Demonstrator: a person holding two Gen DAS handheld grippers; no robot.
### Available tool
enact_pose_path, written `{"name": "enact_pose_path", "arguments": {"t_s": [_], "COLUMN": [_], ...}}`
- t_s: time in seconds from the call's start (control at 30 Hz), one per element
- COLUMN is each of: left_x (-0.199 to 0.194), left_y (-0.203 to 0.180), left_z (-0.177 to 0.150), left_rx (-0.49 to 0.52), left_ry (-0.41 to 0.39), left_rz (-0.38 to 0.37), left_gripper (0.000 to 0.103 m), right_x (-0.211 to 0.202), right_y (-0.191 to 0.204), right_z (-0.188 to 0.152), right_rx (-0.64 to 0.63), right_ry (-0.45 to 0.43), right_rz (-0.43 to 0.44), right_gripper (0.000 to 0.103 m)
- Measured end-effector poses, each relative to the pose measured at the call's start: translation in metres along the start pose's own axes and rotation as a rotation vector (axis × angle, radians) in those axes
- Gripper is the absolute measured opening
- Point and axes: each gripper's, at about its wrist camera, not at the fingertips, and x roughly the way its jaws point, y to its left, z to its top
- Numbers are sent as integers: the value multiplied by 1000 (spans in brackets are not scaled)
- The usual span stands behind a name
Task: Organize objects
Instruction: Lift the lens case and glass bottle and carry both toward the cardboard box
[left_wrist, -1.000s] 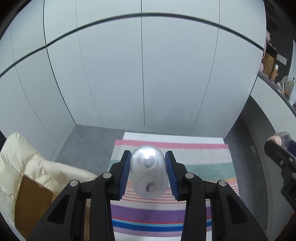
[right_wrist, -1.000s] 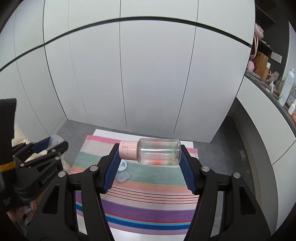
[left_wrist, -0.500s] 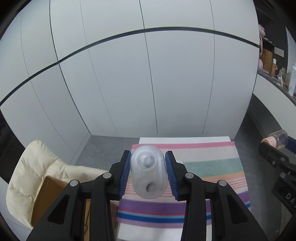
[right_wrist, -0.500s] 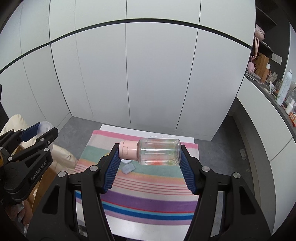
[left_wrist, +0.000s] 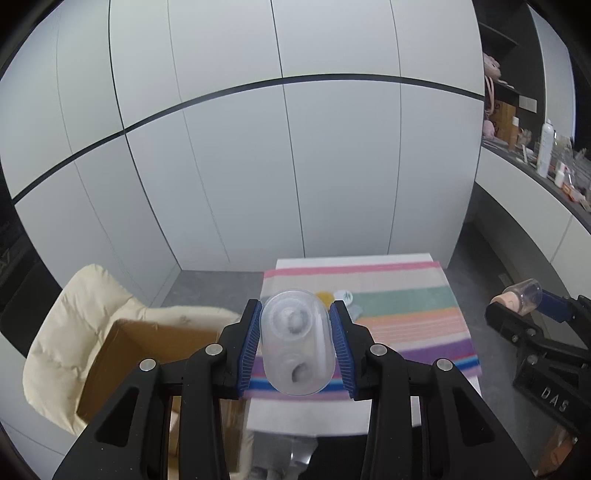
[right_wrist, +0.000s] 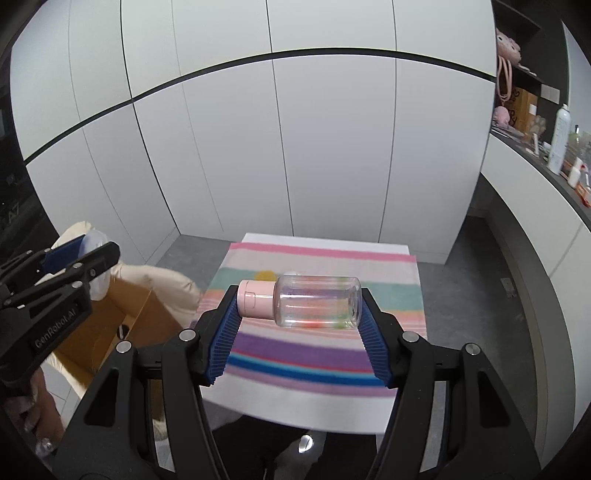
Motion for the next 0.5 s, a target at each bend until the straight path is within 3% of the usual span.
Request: {"name": "enact_pose_path", "arguments": {"t_s": [0.3,0.5], "left_x": [-43,-63], "left_y": [17,30], "left_z": [-50,-78], "left_rx": [-30,-46], "left_ry": [46,71], "left_rz": [-18,-11], "left_gripper": [39,39], "right_x": [-47,-78], "right_y": [-1,7], "right_z": [-51,-69], "right_rx": [-3,-9], "right_ry": [39,29], "right_rz": [-49,-32], "right_gripper": [64,64]}}
